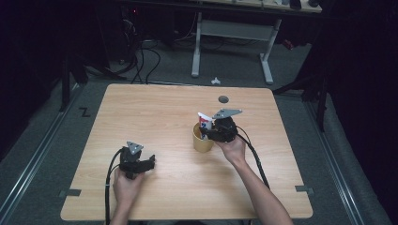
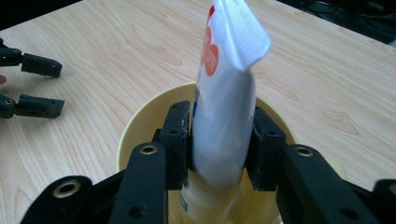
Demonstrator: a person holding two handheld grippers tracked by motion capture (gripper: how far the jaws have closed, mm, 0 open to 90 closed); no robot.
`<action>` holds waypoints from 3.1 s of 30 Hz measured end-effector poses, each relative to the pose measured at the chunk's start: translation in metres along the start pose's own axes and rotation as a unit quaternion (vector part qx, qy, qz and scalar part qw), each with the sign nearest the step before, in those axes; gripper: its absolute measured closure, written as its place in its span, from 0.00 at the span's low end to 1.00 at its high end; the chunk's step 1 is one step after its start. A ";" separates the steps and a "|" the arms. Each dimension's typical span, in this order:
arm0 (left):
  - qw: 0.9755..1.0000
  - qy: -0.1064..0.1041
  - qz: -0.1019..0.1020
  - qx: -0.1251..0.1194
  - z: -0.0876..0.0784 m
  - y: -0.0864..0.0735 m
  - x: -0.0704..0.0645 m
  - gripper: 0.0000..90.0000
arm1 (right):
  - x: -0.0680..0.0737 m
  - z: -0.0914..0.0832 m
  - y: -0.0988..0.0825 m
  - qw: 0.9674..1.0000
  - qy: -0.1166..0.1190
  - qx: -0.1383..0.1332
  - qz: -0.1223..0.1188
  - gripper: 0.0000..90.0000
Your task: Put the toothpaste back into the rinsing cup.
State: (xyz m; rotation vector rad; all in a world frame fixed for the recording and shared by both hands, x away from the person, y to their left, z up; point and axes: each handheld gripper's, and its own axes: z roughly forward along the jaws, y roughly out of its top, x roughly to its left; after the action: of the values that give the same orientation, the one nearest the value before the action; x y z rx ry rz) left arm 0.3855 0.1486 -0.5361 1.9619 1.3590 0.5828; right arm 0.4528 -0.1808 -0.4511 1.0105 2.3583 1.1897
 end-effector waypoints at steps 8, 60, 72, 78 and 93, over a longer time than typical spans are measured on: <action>1.000 0.000 0.000 0.000 0.000 0.000 0.000 0.26 | 0.001 -0.004 0.000 1.000 0.000 -0.006 -0.002 0.69; 1.000 0.001 0.000 0.000 0.000 0.000 0.000 0.26 | 0.002 -0.036 -0.010 0.999 -0.016 -0.048 0.003 0.52; 1.000 0.001 0.000 0.000 0.000 0.000 0.000 0.26 | 0.001 -0.054 -0.017 0.998 -0.019 -0.064 0.003 0.52; 1.000 0.000 0.000 0.000 0.000 0.000 0.000 0.26 | 0.001 -0.063 -0.020 0.997 -0.021 -0.069 0.007 0.54; 1.000 0.000 0.000 0.000 0.000 0.000 0.000 0.26 | -0.002 -0.080 -0.024 0.996 -0.022 -0.082 0.009 0.56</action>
State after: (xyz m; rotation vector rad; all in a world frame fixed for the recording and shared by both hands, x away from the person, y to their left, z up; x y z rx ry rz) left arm 0.3855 0.1485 -0.5360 1.9631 1.3593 0.5832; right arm 0.3995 -0.2379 -0.4219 0.9946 2.1804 1.3292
